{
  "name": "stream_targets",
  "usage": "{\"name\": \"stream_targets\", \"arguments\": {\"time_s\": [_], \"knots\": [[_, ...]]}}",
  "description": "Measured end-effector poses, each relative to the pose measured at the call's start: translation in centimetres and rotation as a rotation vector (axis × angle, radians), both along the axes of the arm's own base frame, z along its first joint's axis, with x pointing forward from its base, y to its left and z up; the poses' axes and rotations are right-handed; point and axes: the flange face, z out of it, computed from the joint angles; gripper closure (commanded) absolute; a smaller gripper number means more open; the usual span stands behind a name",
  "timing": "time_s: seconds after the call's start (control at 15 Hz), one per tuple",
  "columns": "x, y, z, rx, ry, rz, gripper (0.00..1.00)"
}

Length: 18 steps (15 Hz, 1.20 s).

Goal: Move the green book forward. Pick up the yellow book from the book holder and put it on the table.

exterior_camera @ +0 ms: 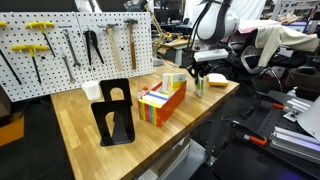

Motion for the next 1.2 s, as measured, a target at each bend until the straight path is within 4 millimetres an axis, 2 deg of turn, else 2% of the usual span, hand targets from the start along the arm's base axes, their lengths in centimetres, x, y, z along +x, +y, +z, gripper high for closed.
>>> {"name": "stream_targets", "arguments": {"time_s": [0.53,0.67,0.8,0.93,1.2], "knots": [[0.1,-0.6,0.5,0.002,-0.003,0.089,0.05],[0.2,-0.6,0.7,0.003,-0.006,0.102,0.0],[0.4,-0.5,1.5,0.004,-0.02,0.117,0.0],[0.8,-0.4,3.6,0.005,-0.046,0.145,0.0],[1.4,-0.5,11.4,-0.028,-0.118,0.213,0.0]]}}
